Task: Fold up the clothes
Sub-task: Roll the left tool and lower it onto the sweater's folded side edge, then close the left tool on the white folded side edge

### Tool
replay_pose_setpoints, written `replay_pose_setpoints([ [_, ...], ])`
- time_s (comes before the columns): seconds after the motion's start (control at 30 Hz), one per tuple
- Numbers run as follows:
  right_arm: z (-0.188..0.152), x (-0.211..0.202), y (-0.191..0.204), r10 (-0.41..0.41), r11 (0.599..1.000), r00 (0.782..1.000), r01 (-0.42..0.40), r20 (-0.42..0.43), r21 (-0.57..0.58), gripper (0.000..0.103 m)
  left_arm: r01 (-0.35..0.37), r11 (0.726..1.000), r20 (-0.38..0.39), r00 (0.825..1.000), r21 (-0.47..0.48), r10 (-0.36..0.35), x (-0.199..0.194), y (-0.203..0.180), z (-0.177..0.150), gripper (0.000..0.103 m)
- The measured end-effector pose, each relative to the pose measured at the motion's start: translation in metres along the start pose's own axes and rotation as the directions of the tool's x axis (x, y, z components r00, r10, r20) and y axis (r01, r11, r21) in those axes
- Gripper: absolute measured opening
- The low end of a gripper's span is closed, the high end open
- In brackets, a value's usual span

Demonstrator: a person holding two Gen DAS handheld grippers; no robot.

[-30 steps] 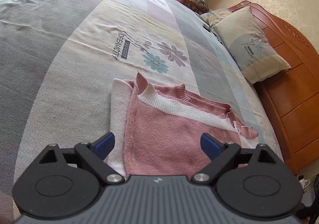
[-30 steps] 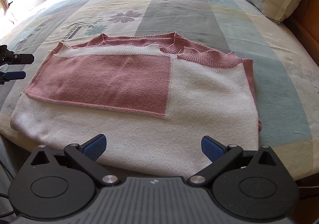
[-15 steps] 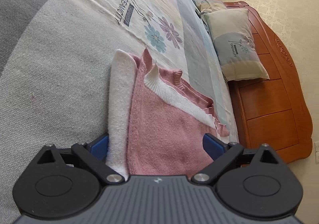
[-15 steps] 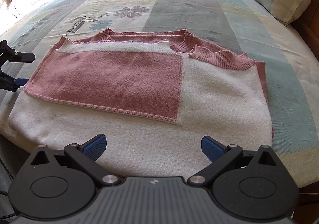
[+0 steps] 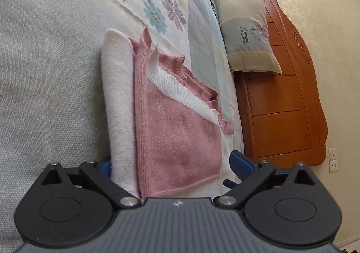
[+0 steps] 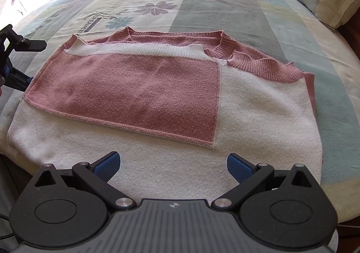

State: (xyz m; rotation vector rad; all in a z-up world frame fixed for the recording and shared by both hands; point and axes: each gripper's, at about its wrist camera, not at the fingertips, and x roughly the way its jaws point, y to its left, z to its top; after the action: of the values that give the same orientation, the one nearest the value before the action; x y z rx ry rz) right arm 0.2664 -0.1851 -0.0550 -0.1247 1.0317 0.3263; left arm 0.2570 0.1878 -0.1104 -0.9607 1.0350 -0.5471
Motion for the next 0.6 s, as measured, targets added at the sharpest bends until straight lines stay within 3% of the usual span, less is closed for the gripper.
replay_pose_setpoints([
  [0.27,-0.002,-0.002,-0.004,0.006,1.000,1.000,-0.006,0.004,0.023,0.103,0.006,0.999,0.032,0.999,-0.036,-0.005,0.022,-0.006,0.028,0.102],
  [0.43,-0.004,-0.004,-0.004,0.007,1.000,1.000,-0.008,0.010,0.024,0.103,0.029,0.997,-0.011,1.000,0.073,-0.028,0.024,-0.013,0.007,0.102],
  [0.5,-0.005,-0.003,-0.007,0.008,0.999,1.000,-0.008,0.006,0.036,0.103,-0.002,0.999,-0.006,1.000,0.043,0.002,0.020,-0.008,0.010,0.090],
  [0.57,-0.005,0.000,-0.010,0.006,0.999,1.000,-0.006,-0.002,0.048,0.103,-0.026,1.000,-0.007,1.000,0.009,0.026,0.017,-0.001,0.013,0.067],
  [0.6,-0.005,0.001,-0.010,0.007,0.999,1.000,-0.007,-0.004,0.051,0.103,-0.033,0.999,-0.010,0.999,-0.008,0.033,0.015,0.004,0.014,0.063],
])
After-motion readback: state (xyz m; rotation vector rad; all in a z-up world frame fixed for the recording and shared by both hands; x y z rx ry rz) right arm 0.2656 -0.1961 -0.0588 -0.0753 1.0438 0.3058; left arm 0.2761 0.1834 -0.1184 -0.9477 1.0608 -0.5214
